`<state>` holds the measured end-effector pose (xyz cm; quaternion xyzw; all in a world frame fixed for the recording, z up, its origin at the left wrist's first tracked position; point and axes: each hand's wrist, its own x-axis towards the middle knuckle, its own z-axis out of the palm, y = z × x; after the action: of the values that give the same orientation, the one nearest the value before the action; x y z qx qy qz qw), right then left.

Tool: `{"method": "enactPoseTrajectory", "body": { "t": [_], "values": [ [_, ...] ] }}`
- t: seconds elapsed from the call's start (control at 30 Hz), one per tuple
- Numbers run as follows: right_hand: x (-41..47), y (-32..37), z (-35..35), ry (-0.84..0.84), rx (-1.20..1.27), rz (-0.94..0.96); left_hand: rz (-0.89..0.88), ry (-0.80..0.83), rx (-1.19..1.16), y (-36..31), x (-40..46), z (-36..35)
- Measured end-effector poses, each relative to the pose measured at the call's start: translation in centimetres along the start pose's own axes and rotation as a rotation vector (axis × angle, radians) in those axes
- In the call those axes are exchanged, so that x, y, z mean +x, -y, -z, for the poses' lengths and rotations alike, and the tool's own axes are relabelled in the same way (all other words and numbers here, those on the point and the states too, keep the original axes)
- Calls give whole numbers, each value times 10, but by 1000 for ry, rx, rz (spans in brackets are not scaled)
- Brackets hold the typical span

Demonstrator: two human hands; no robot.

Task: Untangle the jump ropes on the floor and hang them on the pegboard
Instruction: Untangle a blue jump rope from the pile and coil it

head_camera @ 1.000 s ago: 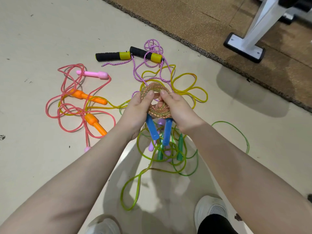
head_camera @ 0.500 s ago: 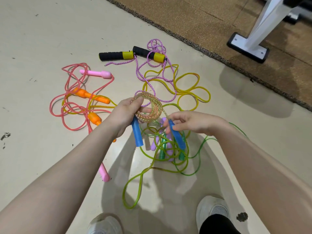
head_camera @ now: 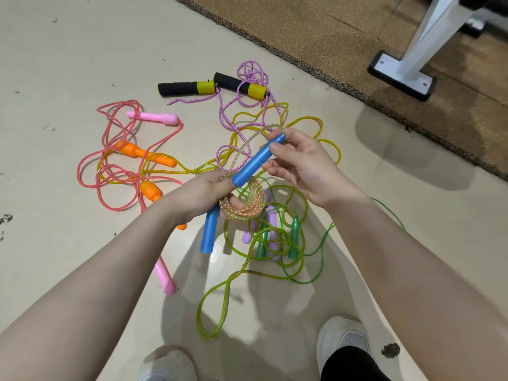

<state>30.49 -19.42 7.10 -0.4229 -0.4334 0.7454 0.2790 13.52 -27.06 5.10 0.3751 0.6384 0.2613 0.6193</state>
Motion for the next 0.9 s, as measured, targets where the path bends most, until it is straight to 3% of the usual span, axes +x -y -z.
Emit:
{"method": "enactPoseTrajectory", "body": {
  "t": [0.13, 0.23, 0.33, 0.43, 0.63, 0.73, 0.83, 0.9],
  "values": [
    [-3, -2, 6, 42, -123, -2, 25, -50, -81, 6, 3, 7],
    [-6, -5, -2, 107, -327, 61, 2, -65, 67, 10, 7, 6],
    [-9, -3, -14, 166, -352, 94, -38, -97, 145, 10, 10, 1],
    [-8, -1, -18, 187, -350, 144, -3, -70, 60, 6, 9, 2],
    [-1, -6, -5, 74, -671, 230, 190, 105, -149, 2, 1, 1],
    [-2, -11, -4, 82, -725, 227, 96, 61, -258, -3, 1, -5],
    [1, -23, -10, 23, -1040, 409, -4, 6, -396, -9, 1, -11],
    [1, -28, -17, 8, -929, 337, -51, -32, -412, -11, 2, -13]
  ]
}}
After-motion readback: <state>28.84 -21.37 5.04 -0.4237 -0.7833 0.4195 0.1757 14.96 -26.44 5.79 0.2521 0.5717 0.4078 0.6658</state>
